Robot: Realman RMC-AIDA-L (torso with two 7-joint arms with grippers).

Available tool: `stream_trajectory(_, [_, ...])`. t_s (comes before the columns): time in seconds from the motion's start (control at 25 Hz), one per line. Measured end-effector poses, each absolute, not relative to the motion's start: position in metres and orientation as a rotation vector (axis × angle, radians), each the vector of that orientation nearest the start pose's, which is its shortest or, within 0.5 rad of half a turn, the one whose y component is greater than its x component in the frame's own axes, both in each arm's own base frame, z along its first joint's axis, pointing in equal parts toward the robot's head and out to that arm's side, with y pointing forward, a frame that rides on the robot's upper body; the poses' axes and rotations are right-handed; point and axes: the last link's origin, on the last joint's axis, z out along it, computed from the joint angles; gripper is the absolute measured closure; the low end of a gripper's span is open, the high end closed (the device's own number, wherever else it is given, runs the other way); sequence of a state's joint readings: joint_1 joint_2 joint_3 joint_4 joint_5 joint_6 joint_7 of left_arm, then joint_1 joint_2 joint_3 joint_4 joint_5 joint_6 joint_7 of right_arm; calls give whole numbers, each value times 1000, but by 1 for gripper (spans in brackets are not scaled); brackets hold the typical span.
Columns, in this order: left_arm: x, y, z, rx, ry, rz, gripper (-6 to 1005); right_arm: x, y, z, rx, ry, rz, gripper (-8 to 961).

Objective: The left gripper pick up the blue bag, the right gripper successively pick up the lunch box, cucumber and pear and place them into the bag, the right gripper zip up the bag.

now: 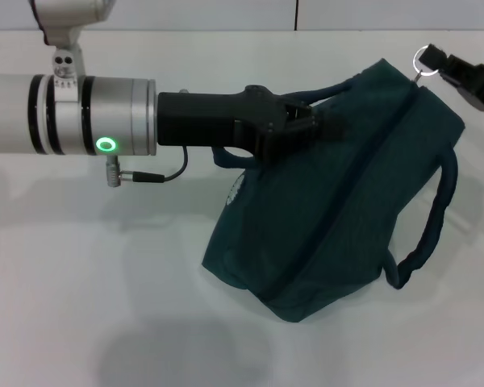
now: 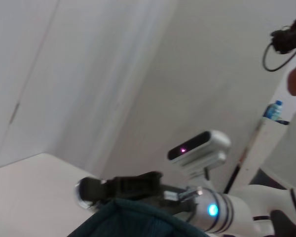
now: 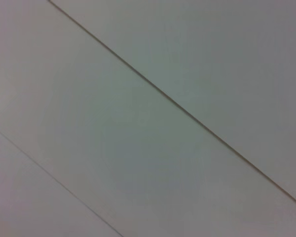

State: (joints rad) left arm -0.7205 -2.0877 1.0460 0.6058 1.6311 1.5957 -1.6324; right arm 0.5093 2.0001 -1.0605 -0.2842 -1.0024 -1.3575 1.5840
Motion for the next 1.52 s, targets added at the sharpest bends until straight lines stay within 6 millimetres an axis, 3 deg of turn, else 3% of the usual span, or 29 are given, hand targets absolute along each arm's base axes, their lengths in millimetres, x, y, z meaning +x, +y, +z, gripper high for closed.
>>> stream_trajectory(0.36, [-144,345,-27,-2983,-575,-1127,949,271,355,3,-2026,1331,1373,925])
stream_trajectory(0.76, [-152,358,-29,-2882,-689,-1077,951,268,345,6,-2048,1314,1446,924])
stream_trajectory(1.0, [-151,361,-29,-2868,-703,-1077,943,279,335,14,-2018,1315,1467,727])
stream_trajectory(1.4, [-140,369,-35,-2861,-752,-1068,896,325,308,57,-1842,1285,1474,253])
stream_trajectory(1.52, [-136,371,-40,-2871,-778,-1069,882,336,299,70,-1782,1271,1484,244])
